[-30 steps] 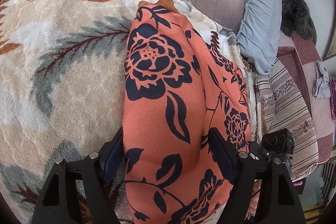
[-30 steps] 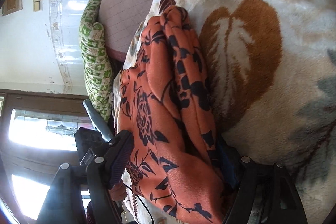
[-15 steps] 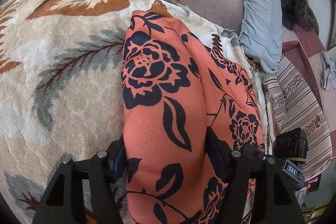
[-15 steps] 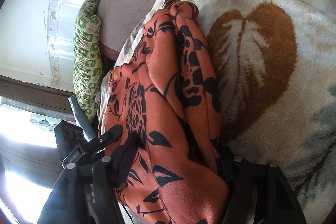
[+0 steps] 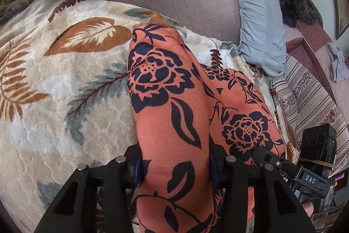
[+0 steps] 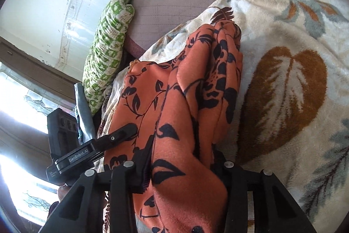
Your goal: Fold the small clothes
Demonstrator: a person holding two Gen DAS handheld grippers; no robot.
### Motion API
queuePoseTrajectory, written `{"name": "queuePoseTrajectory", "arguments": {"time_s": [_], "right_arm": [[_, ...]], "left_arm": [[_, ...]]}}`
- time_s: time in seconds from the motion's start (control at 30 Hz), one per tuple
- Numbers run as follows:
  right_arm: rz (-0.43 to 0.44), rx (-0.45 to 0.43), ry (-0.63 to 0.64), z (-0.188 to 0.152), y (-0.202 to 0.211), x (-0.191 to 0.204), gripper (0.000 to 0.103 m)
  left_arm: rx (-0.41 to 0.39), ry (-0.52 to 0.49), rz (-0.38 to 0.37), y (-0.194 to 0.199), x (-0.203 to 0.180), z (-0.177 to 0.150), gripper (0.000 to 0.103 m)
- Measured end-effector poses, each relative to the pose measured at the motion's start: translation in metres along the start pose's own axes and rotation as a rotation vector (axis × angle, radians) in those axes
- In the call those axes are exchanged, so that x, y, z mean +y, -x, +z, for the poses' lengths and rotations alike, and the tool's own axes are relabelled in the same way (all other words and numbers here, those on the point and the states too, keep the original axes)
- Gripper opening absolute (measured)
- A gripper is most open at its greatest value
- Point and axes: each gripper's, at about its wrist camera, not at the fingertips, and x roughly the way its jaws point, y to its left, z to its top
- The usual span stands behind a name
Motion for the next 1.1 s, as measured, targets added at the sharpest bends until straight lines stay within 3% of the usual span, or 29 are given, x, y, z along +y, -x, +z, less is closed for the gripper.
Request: {"name": "queuePoseTrajectory", "arguments": {"time_s": [0.2,0.53,1.1], "right_arm": [[0.057,-0.038,0.089,-0.005,0.005,0.044,0.042],[0.215,-0.094,0.16,-0.048,0.022,0.12,0.042],[0.316,-0.101,0.303,-0.111,0.036,0.267,0.042]], "left_arm": [[-0.074,0.003,0.03,0.052,0.004,-0.002,0.048],[-0.187,-0.018,0.094,0.17,0.016,-0.027,0.048],[-0.338,0.009,0.203,0.331,0.051,-0.071,0.048]]}}
